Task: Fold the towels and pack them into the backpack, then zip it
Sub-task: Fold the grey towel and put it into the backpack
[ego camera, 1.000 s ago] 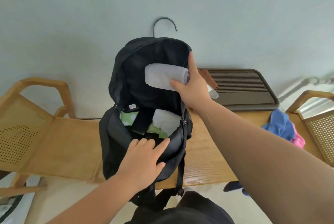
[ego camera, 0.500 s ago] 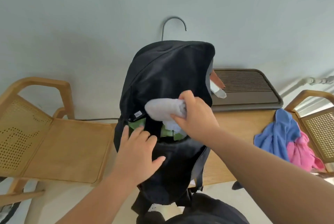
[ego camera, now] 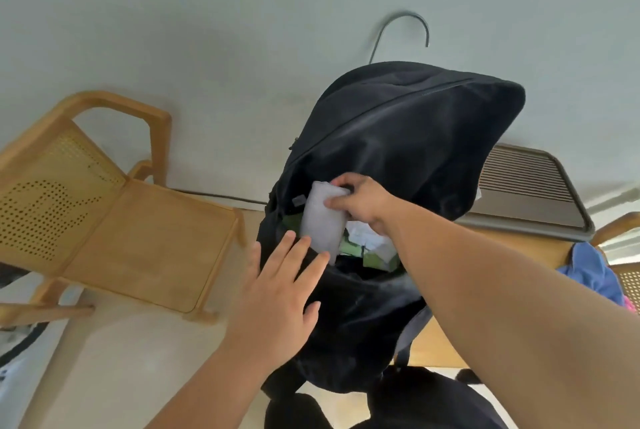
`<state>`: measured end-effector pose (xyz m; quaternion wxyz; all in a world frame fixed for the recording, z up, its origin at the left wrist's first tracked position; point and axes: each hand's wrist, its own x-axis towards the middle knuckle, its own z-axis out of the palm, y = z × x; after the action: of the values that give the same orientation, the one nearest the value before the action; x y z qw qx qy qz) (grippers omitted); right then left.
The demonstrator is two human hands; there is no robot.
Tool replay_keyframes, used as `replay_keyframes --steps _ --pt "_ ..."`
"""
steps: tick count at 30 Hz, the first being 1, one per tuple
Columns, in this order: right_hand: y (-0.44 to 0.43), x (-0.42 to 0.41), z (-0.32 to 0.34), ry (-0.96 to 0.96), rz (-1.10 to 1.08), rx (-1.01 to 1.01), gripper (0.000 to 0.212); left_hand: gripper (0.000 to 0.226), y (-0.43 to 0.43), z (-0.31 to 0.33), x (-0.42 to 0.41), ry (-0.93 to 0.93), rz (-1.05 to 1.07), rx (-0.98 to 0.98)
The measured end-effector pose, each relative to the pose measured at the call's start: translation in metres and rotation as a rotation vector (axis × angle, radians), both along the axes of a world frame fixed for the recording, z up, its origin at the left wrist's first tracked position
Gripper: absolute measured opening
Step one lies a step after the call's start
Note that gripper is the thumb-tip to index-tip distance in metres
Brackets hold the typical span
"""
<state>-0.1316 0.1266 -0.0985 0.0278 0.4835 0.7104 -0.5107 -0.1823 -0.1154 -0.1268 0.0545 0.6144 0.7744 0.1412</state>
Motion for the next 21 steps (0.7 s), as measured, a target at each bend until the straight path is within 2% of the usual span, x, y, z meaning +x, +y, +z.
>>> replay_keyframes --steps 2,3,4,7,8,11,13,15,17,18,21 --pt "0.004 -0.014 -0.017 0.074 -0.021 -0.215 0.027 0.077 -0.002 0.001 0.002 -0.001 0.004 -0.012" --pt "0.004 -0.021 -0.028 0.071 -0.016 -0.256 0.027 0.078 -0.002 0.003 0.003 0.001 0.011 -0.024" --pt "0.004 -0.028 -0.037 0.026 0.013 -0.21 0.029 0.079 -0.002 0.004 0.004 0.005 0.017 -0.041" --pt "0.005 -0.038 -0.061 -0.291 0.281 0.287 0.054 0.078 -0.001 0.008 0.004 0.037 0.034 -0.083" --pt "0.003 -0.038 -0.062 -0.346 0.32 0.387 0.058 0.075 0.0 0.01 0.002 0.055 0.032 -0.089" --pt "-0.007 -0.032 -0.055 -0.409 0.449 0.481 0.067 0.058 0.004 0.014 -0.001 0.093 0.017 -0.065" --pt "-0.014 -0.025 -0.045 -0.435 0.67 0.66 0.078 0.049 0.006 0.015 -0.003 0.1 0.026 -0.041" --pt "-0.016 -0.014 -0.032 -0.364 0.967 0.817 0.084 0.044 0.008 0.015 -0.002 0.093 0.031 -0.029" --pt "-0.014 -0.002 -0.028 -0.39 1.305 0.792 0.083 0.046 0.008 0.014 -0.001 0.076 0.036 -0.032" --pt "-0.013 0.002 -0.03 -0.478 1.427 0.742 0.083 0.048 0.008 0.013 0.0 0.066 0.035 -0.042" --pt "-0.012 0.006 -0.044 -0.712 1.52 0.614 0.089 0.057 0.004 0.012 0.001 0.037 0.043 -0.081"
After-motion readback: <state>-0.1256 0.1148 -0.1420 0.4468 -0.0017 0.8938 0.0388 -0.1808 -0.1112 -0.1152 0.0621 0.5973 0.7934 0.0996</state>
